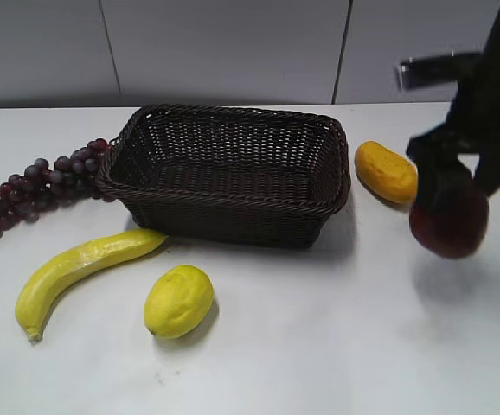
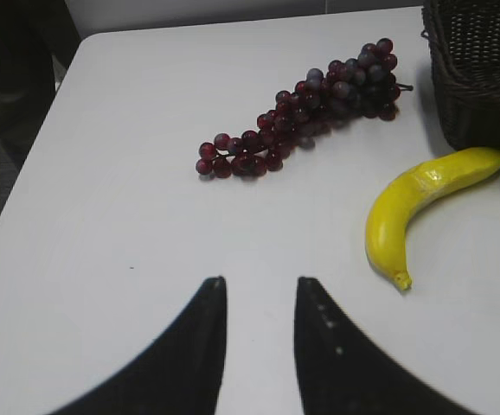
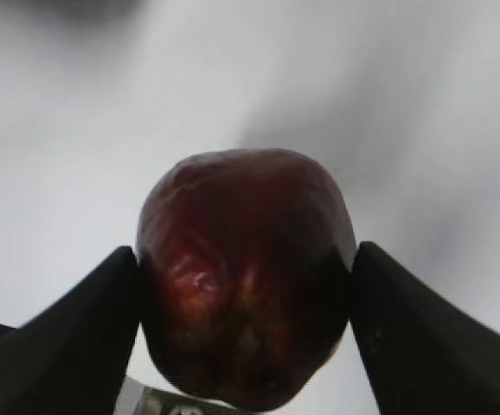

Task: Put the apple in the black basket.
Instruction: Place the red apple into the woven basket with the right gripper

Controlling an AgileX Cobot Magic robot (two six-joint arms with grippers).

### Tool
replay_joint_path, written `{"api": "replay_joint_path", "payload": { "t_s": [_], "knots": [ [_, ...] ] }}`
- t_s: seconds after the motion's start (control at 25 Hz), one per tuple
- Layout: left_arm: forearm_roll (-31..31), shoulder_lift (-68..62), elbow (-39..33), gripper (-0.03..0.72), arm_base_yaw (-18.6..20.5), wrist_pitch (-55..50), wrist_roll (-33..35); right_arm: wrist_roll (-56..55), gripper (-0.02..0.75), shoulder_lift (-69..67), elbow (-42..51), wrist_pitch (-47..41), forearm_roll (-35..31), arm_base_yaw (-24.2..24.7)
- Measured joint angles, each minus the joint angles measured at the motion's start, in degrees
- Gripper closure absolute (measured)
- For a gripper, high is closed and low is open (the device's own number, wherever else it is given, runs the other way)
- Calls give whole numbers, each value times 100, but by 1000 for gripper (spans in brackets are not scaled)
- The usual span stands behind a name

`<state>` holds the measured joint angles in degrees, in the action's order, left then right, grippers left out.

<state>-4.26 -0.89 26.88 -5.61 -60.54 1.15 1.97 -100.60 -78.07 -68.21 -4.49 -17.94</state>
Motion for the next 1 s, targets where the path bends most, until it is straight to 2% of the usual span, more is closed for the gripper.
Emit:
{"api": "replay_joint_path", "payload": {
  "t_s": [0.24, 0.44, 0.68, 1.0],
  "knots": [
    [5, 0, 0, 487, 0, 0, 0, 316, 199, -750, -2805, -85, -91, -405],
    [0, 0, 0, 487, 0, 0, 0, 332, 200, -2030, -4482, -91, -138, -996],
    [1, 0, 0, 487, 0, 0, 0, 342, 200, -3279, -5218, -108, -105, -1495],
    [1, 0, 0, 487, 0, 0, 0, 354, 200, -4138, -5277, -126, 9, -1537]
  ]
}}
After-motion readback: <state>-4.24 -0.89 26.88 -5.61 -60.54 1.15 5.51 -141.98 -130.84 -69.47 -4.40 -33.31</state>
